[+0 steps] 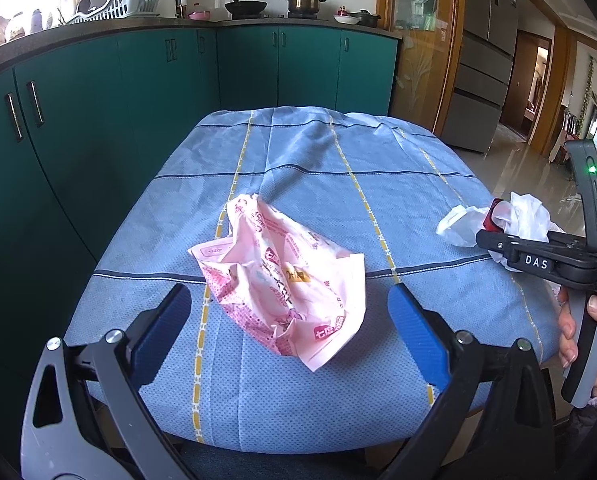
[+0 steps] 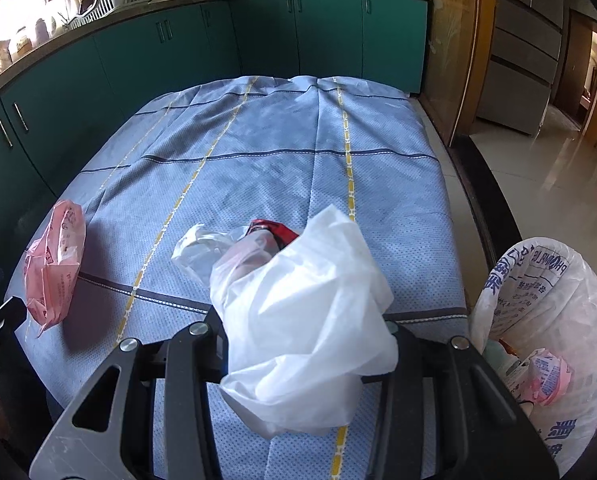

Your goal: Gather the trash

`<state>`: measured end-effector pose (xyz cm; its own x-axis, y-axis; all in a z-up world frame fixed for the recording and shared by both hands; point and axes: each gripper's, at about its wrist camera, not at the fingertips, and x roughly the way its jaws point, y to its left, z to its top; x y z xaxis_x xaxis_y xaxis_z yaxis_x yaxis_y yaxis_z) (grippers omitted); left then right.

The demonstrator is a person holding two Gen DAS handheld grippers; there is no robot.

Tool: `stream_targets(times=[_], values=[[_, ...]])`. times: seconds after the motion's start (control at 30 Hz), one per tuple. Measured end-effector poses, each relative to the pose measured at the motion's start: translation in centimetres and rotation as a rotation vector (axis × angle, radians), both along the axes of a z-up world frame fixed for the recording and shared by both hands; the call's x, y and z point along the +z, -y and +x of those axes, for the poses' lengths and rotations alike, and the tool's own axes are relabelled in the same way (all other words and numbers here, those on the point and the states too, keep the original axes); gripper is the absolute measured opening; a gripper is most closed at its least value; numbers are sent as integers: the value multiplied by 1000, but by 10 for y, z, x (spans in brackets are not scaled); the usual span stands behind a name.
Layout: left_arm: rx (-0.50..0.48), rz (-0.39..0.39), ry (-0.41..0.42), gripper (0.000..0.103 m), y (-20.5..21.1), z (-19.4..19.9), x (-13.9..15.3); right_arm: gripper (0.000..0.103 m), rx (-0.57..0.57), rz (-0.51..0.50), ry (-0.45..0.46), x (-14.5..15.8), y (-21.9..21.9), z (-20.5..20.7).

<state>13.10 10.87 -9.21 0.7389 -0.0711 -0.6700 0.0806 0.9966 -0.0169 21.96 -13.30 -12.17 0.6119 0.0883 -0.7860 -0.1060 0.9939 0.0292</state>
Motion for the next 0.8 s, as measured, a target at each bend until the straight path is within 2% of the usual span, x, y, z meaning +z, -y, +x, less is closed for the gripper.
stream_targets(times=[0.2, 0.4, 0.53, 0.67, 0.8], values=[[5, -4, -14, 99, 4, 4, -4, 42, -7, -8, 20, 7, 5, -7], [-9, -58, -34, 100, 9, 8, -8, 42, -29, 0, 15, 6, 15, -11], [-28, -42, -37, 100, 24, 17, -13, 42, -26, 4, 4, 3, 17, -11], [70, 24, -47, 100, 26, 37, -22, 42, -15, 7, -8, -1, 14, -11], [123, 37, -79, 100, 21, 55, -34, 42, 3, 6, -16, -4, 7, -11]])
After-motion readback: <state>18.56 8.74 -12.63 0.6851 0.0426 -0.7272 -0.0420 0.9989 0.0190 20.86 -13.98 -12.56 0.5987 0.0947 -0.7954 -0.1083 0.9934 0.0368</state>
